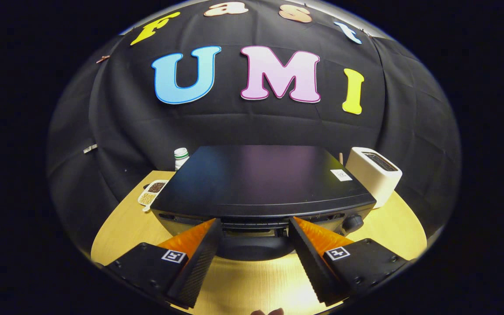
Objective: Open the toaster oven, put the food inside, and close the toaster oven door.
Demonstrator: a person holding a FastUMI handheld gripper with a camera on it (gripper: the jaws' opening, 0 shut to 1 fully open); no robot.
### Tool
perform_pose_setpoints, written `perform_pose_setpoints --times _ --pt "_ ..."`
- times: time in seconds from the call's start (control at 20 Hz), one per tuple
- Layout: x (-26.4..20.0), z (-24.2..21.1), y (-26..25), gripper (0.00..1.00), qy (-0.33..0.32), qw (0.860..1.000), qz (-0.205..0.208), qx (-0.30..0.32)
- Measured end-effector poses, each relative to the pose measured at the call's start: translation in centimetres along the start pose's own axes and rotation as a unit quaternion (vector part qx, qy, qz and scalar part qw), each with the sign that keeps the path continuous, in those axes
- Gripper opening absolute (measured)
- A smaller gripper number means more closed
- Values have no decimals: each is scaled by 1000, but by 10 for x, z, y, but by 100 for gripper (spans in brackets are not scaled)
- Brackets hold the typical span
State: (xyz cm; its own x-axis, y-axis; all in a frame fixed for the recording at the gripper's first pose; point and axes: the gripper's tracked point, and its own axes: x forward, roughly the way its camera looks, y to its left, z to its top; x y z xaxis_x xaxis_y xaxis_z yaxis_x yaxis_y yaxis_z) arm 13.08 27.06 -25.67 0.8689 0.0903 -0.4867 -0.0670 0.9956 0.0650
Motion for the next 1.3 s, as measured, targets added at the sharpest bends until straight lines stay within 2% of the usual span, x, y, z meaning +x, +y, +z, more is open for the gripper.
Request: perform_pose_setpoints --times 0.5,0.9,1.3 --pt "-44 -55 -3 99 41 999 7 19" --pt "-61 -107 -7 99 84 996 4 5" --pt "-53 -176 -13 100 187 982 18 8"
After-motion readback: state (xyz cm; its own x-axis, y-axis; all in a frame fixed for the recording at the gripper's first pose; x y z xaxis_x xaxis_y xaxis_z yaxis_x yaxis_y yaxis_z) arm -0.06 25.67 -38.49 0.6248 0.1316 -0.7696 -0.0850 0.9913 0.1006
